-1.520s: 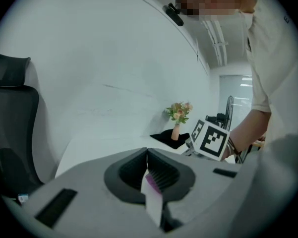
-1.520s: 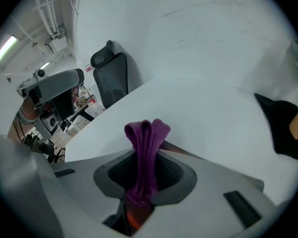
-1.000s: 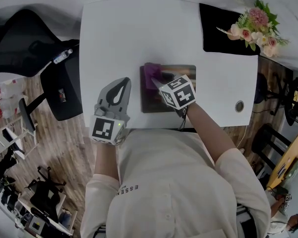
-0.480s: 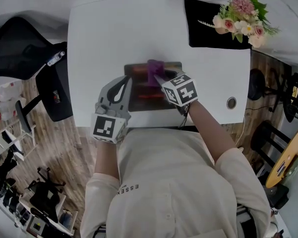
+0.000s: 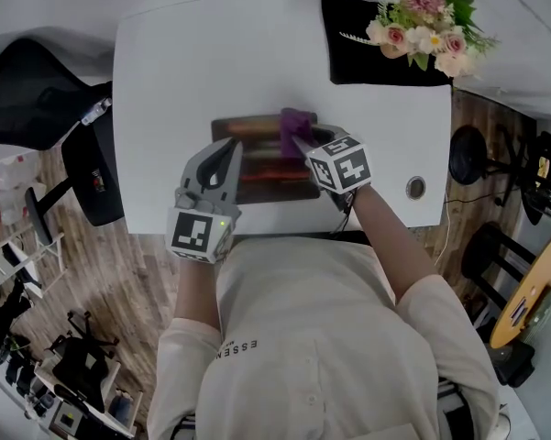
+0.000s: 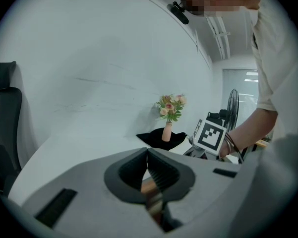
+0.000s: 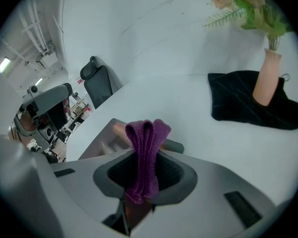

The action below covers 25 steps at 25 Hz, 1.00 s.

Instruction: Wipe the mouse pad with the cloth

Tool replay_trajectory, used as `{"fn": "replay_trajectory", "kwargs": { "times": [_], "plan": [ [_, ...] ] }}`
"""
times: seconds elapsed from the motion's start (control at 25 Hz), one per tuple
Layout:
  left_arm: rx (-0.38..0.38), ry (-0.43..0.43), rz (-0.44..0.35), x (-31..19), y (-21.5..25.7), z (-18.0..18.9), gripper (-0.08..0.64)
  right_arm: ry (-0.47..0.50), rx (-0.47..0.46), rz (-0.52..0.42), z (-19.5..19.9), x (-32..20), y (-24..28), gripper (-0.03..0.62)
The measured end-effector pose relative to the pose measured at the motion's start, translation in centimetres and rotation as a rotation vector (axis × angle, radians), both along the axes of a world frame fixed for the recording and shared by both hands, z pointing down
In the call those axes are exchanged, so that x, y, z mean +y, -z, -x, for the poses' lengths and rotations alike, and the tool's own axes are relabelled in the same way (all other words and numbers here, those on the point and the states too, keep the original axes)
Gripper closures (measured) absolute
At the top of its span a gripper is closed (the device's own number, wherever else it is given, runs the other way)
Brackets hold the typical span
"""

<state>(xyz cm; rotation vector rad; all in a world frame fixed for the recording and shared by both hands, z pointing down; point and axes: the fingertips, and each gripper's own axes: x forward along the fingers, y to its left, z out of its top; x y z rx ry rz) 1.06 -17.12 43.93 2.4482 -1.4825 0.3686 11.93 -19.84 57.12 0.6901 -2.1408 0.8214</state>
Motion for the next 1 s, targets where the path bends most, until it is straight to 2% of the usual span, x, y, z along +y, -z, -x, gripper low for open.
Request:
{"fn": "replay_trajectory", "kwargs": {
  "times": [0.64, 0.8, 1.0],
  "plan": [
    [-0.044, -0.082, -0.015, 1.1, 0.8, -1.7, 0.557, -0.139, 0.102, -0.031, -6.4, -0.5, 0.6, 0.494],
    [-0.061, -0.107, -0.025, 1.6, 1.1, -0.8, 0.557, -0.158, 0.075, -0.048, -5.5, -0.1, 2.1, 0.494],
    [-0.066, -0.087, -0.019, 2.5, 1.2, 2.0, 0.557, -0.115, 0.046, -0.064, -1.4, 1.2, 3.5, 0.494]
  ]
}}
